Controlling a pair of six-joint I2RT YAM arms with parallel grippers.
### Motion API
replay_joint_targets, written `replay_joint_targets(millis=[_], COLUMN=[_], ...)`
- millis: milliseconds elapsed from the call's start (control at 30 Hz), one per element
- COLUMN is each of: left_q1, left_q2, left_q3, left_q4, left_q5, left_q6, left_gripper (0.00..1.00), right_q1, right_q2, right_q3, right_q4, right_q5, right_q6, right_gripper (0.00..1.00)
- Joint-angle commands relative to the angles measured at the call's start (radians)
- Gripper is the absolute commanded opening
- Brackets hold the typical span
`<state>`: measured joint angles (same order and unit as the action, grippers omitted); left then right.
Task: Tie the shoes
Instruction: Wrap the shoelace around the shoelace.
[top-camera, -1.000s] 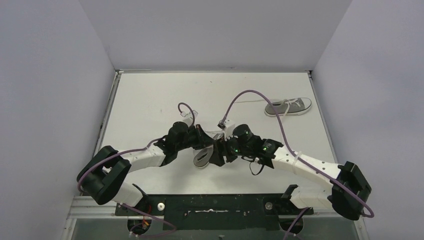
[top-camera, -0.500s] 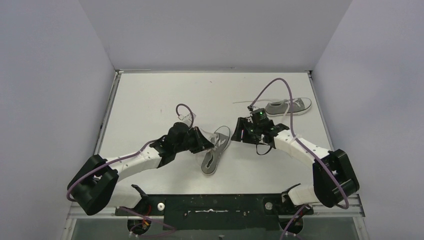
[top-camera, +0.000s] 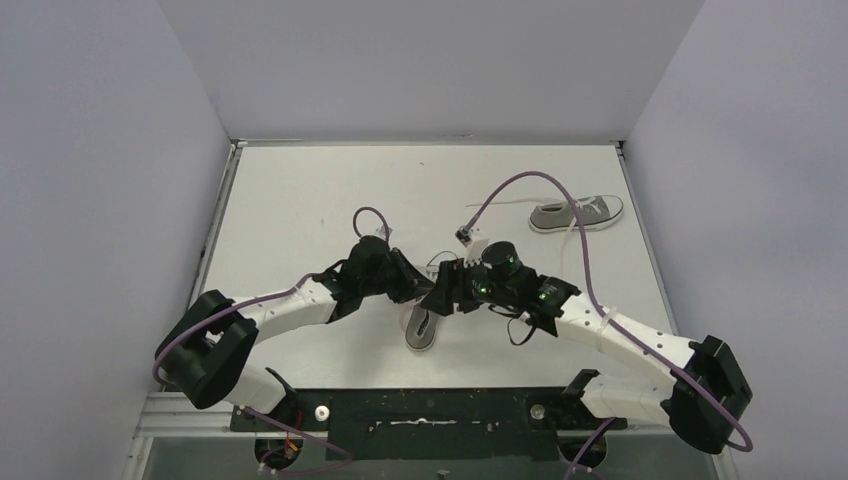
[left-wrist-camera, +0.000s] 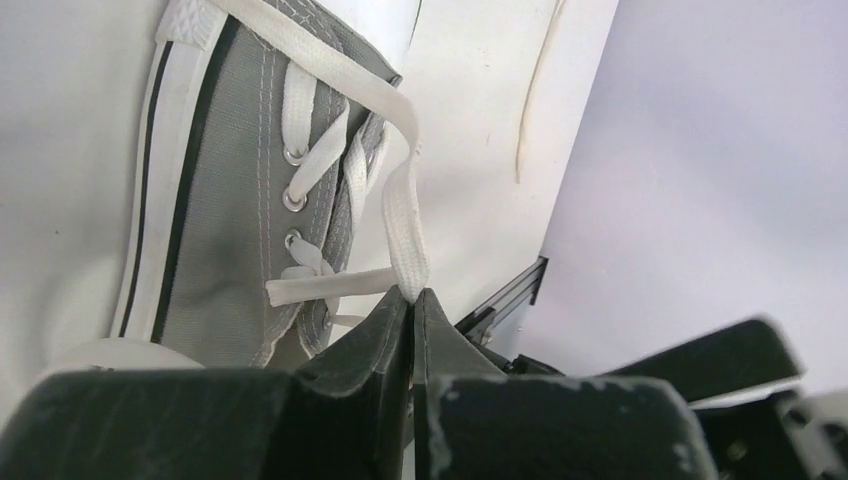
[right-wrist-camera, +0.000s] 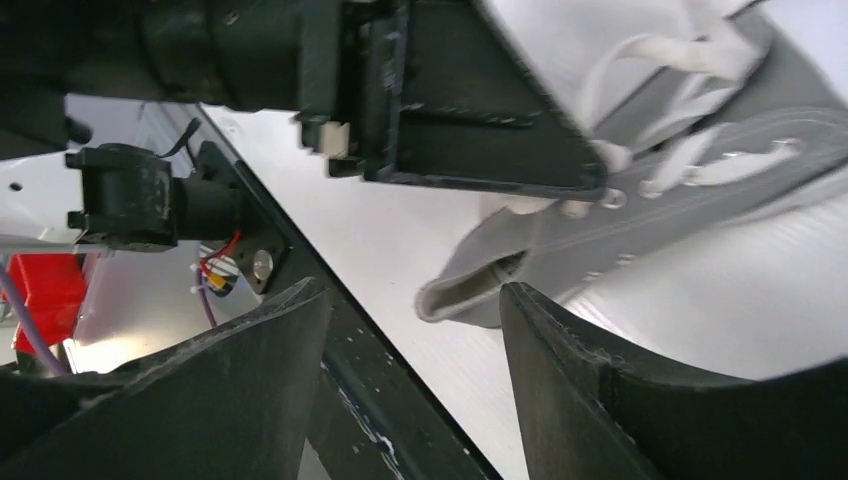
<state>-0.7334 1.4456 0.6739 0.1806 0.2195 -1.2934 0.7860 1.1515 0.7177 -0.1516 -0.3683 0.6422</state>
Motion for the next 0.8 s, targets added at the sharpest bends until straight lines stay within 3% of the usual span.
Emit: replay_joint_targets(millis=[0, 367, 600, 767], left_q1=[-0.001, 0.005, 0.009, 0.016], left_q2=[-0.012, -0.093, -0.098, -0.111], left_q3=[0.017, -0.025, -0.064, -0.078], left_q4=[0.099, 0.037, 0.11, 0.134], left_q5=[-0.003, -0.01, 0.023, 0.04], left_q6=[-0.134, -0.17, -0.19, -0.206], left_gripper=[0.0, 0.0, 0.0, 0.0], right_q1=[0.082, 0.139, 0.166, 0.203], right_q2=[0.008, 0.173, 0.246, 0.346], right_q3=[-0.118, -0.165, -0.187, -0.262], right_q4=[0.332, 0.616, 0.704, 1.01], right_q5=[0.162, 0.354, 0.427, 0.473], right_q6=[0.116, 0.153, 0.123, 0.013], right_gripper=[0.62, 0.51, 0.46, 0.45])
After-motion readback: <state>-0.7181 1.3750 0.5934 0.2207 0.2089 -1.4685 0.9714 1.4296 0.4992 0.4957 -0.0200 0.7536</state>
